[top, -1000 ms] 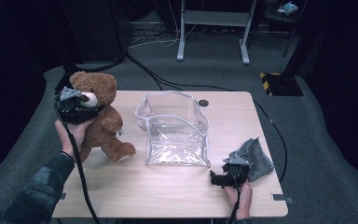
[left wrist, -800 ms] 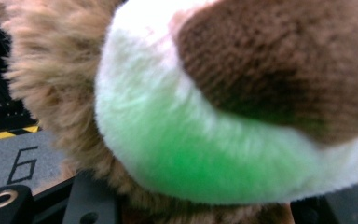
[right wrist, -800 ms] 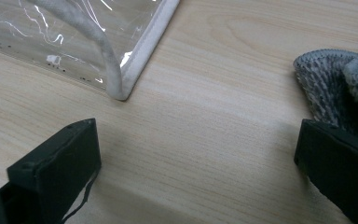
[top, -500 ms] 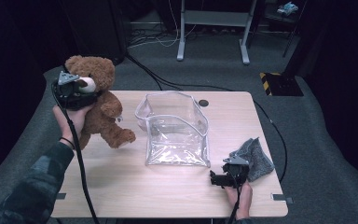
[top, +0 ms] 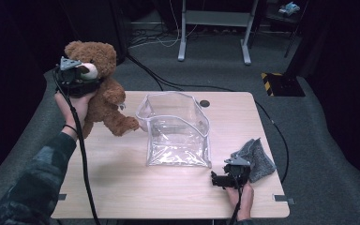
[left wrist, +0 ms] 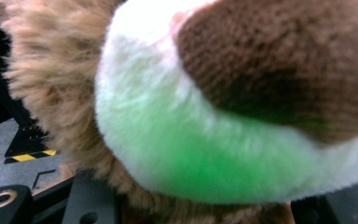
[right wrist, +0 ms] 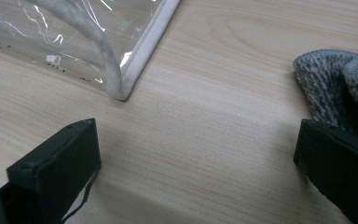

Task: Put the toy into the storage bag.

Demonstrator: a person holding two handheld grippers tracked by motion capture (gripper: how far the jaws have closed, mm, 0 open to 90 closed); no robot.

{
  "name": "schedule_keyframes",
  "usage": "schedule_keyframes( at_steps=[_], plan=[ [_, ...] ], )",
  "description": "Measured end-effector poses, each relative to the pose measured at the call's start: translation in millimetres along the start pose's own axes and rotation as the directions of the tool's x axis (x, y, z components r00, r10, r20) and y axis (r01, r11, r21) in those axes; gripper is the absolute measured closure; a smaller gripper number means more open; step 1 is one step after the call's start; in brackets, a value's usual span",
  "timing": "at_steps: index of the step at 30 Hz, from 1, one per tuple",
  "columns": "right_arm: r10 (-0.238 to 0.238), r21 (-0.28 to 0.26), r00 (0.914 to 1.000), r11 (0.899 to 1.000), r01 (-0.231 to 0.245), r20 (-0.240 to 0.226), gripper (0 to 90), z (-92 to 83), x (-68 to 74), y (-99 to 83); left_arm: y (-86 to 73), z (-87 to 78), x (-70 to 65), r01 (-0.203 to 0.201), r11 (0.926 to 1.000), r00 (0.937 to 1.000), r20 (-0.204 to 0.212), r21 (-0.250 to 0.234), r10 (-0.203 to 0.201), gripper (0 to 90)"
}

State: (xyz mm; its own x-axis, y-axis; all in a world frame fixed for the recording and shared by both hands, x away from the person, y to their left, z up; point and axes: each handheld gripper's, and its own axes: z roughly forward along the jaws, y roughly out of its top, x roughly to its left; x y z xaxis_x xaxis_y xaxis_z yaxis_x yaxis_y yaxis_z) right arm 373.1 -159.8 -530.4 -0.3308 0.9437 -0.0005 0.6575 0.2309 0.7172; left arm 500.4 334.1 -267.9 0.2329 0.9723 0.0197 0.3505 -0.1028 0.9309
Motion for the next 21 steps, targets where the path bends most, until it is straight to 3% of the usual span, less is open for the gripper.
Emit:
schedule_keyframes(
  at_steps=[7,21],
  plan=[
    [0.000,0.000,1.0000,1.000,0.000,0.000,0.0,0.0,0.1,0.0,9.1,4.6,0.5,-0.002,1.0000,0.9998,-0.019,-0.004,0.002,45.2],
    [0.000,-0.001,1.0000,1.000,0.000,0.000,0.0,0.0,0.2,0.0,31.0,17.4,5.9,0.016,0.9990,0.9949,-0.099,-0.042,-0.021,45.0]
  ],
)
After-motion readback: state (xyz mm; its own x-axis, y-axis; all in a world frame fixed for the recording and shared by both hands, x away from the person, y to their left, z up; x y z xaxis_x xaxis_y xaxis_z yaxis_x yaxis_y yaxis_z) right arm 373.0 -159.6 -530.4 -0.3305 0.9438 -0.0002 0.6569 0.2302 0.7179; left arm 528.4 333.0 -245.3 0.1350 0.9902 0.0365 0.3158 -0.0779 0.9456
